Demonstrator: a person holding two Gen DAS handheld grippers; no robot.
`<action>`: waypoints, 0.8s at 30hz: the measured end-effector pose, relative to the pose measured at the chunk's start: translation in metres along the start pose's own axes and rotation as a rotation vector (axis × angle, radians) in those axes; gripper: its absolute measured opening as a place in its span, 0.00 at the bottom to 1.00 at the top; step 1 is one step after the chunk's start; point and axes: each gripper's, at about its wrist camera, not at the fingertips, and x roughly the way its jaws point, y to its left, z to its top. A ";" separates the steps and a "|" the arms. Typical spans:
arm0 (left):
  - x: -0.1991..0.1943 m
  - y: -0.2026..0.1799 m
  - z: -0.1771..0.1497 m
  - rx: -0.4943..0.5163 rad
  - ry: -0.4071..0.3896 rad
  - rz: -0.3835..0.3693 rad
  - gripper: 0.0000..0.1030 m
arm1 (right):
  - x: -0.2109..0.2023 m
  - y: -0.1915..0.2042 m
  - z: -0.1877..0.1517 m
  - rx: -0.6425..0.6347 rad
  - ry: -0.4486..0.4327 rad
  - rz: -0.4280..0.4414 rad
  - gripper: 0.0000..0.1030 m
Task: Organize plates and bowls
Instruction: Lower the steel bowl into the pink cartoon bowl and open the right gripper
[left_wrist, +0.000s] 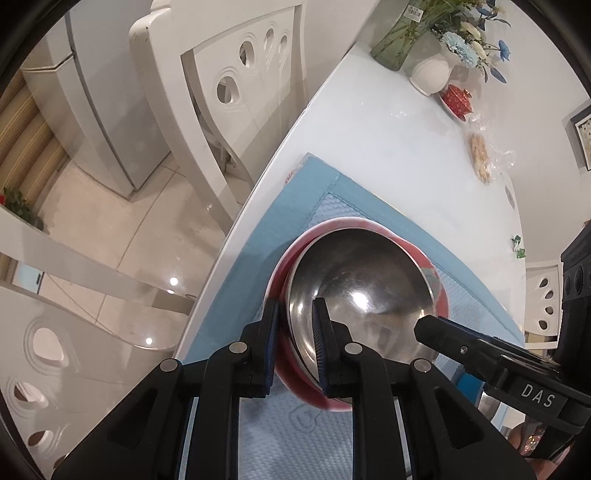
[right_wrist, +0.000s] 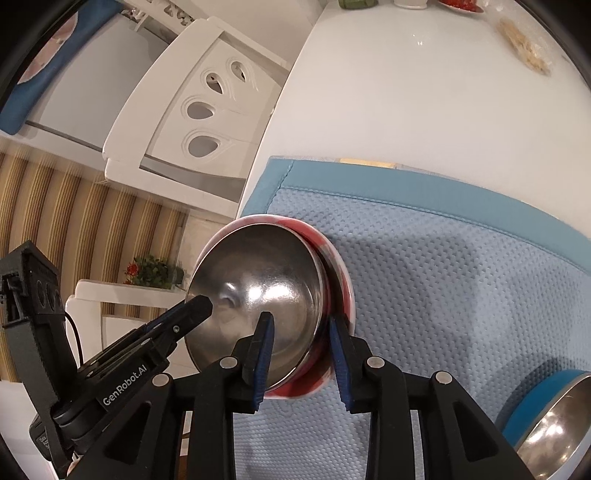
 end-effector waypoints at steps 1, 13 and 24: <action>-0.001 0.000 0.000 0.001 -0.003 -0.001 0.15 | 0.000 0.000 0.000 0.002 0.001 0.004 0.28; -0.011 -0.001 -0.008 -0.008 0.021 0.006 0.15 | -0.016 0.000 -0.006 0.022 -0.002 0.015 0.33; -0.042 -0.005 -0.028 -0.070 0.026 0.025 0.64 | -0.051 -0.003 -0.031 0.031 -0.018 0.036 0.50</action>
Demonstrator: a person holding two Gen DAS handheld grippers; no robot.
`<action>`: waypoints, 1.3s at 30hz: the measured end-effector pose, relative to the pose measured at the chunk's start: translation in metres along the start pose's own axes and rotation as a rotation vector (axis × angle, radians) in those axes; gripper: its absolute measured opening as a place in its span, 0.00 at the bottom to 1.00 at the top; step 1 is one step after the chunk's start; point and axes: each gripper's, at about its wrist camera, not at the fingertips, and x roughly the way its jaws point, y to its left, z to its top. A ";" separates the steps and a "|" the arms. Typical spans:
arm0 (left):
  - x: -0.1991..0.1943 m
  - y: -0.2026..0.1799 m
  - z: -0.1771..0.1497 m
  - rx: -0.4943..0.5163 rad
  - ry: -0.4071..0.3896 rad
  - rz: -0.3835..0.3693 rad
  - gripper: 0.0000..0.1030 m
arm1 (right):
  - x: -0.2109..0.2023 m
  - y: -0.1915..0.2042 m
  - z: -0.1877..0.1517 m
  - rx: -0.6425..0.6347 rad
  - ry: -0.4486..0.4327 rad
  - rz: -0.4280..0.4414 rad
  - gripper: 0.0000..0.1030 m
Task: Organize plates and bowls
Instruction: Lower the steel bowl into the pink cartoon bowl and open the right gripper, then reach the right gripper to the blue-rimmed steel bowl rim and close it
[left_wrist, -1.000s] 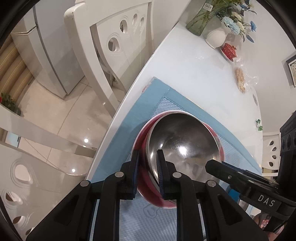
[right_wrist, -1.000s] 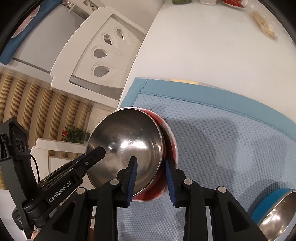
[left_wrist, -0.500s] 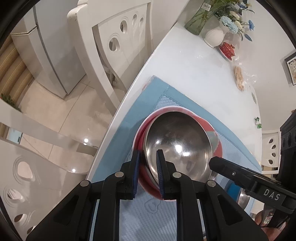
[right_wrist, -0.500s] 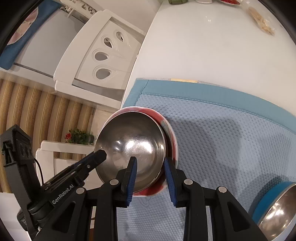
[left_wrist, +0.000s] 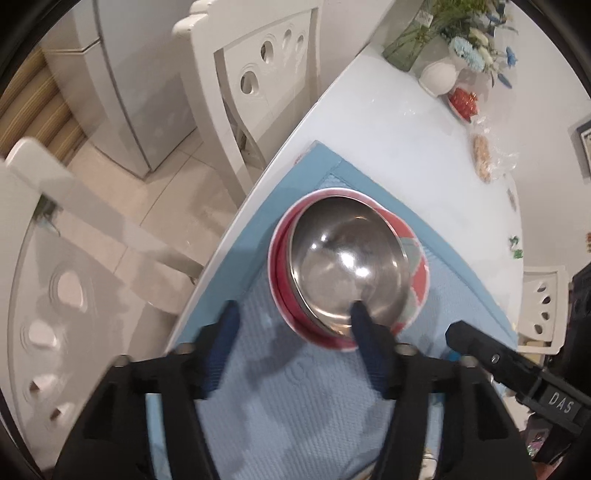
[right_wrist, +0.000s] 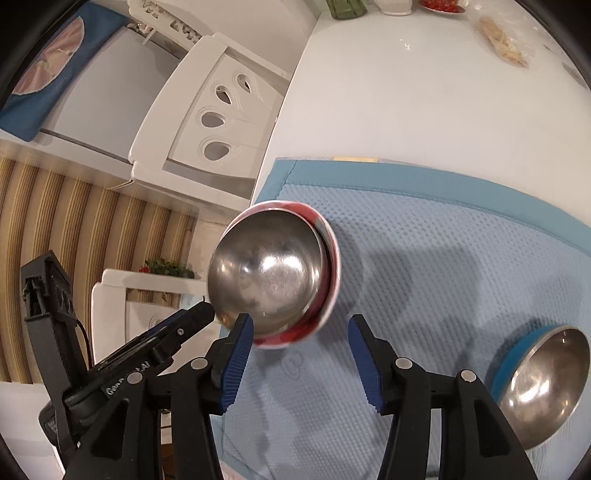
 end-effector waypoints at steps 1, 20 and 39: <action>-0.004 -0.001 -0.003 -0.004 -0.009 0.001 0.64 | -0.004 -0.002 -0.004 -0.002 -0.001 0.004 0.50; -0.010 -0.113 -0.090 0.069 0.023 -0.005 0.64 | -0.098 -0.126 -0.078 0.075 -0.015 -0.020 0.52; 0.090 -0.210 -0.129 0.209 0.163 0.043 0.64 | -0.081 -0.252 -0.099 0.248 0.008 -0.002 0.62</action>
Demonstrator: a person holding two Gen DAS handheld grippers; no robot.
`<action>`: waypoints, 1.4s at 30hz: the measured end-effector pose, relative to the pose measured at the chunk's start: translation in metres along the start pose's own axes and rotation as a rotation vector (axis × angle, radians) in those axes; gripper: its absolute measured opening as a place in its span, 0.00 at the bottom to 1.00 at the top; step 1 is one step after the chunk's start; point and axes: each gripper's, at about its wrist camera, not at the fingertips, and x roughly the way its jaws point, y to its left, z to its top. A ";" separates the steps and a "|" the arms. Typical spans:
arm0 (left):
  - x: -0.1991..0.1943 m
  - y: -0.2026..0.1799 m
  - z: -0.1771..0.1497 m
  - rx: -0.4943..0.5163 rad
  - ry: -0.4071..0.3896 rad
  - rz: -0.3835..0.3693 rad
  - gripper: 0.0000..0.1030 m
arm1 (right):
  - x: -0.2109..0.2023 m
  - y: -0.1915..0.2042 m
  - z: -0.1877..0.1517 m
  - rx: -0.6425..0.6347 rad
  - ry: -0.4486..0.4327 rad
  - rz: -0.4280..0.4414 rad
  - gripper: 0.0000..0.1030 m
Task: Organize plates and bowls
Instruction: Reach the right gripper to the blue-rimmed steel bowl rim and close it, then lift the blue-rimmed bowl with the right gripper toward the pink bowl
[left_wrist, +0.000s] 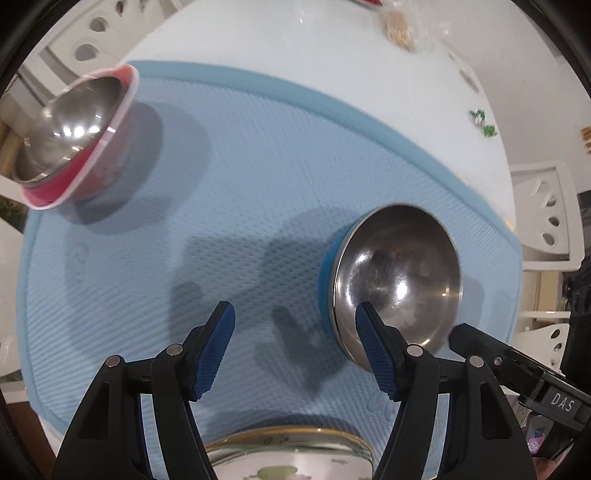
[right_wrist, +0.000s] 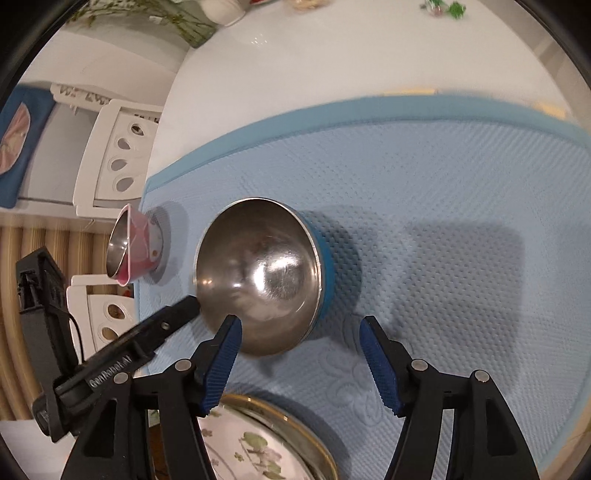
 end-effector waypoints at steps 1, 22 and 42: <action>0.005 -0.001 -0.001 0.002 0.008 0.001 0.64 | 0.005 -0.003 0.001 0.006 0.005 0.003 0.62; 0.036 -0.009 0.009 0.061 -0.013 -0.052 0.23 | 0.050 -0.022 0.023 0.027 0.017 -0.013 0.28; 0.016 0.003 0.006 0.027 -0.039 -0.074 0.12 | 0.045 0.010 0.015 -0.034 -0.003 -0.029 0.16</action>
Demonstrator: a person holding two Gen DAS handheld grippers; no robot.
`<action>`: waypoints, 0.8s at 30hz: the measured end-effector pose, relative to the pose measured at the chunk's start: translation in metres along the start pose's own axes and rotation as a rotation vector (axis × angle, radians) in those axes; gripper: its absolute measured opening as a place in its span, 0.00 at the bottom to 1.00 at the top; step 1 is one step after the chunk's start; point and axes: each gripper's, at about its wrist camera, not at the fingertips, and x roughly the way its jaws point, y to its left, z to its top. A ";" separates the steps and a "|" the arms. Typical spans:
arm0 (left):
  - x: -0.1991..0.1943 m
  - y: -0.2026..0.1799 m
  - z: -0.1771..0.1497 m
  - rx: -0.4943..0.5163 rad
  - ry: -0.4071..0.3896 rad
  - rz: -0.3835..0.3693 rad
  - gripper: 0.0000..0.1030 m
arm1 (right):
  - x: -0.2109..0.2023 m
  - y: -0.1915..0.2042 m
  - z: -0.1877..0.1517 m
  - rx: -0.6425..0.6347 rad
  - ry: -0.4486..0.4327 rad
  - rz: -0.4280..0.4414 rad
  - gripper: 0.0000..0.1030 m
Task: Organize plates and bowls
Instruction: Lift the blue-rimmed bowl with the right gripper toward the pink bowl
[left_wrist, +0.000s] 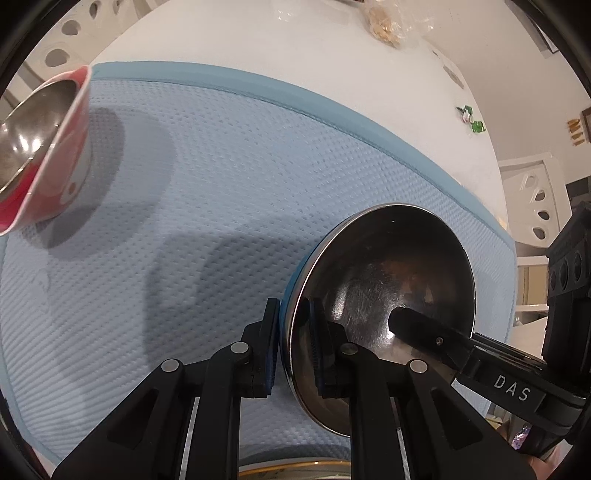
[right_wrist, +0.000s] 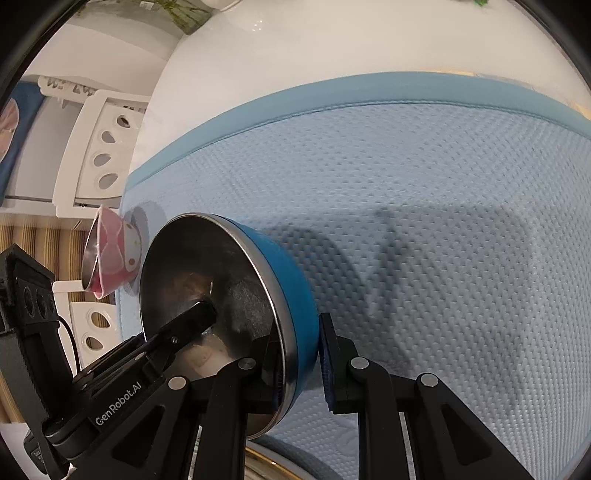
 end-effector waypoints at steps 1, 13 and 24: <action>-0.002 0.000 0.000 -0.002 -0.004 0.000 0.12 | -0.001 0.004 -0.001 -0.005 -0.001 0.002 0.16; -0.033 0.021 0.001 -0.030 -0.052 0.001 0.12 | -0.011 0.042 -0.009 -0.049 -0.019 0.013 0.16; -0.072 0.055 -0.003 -0.055 -0.104 0.005 0.12 | -0.018 0.090 -0.019 -0.107 -0.041 0.023 0.16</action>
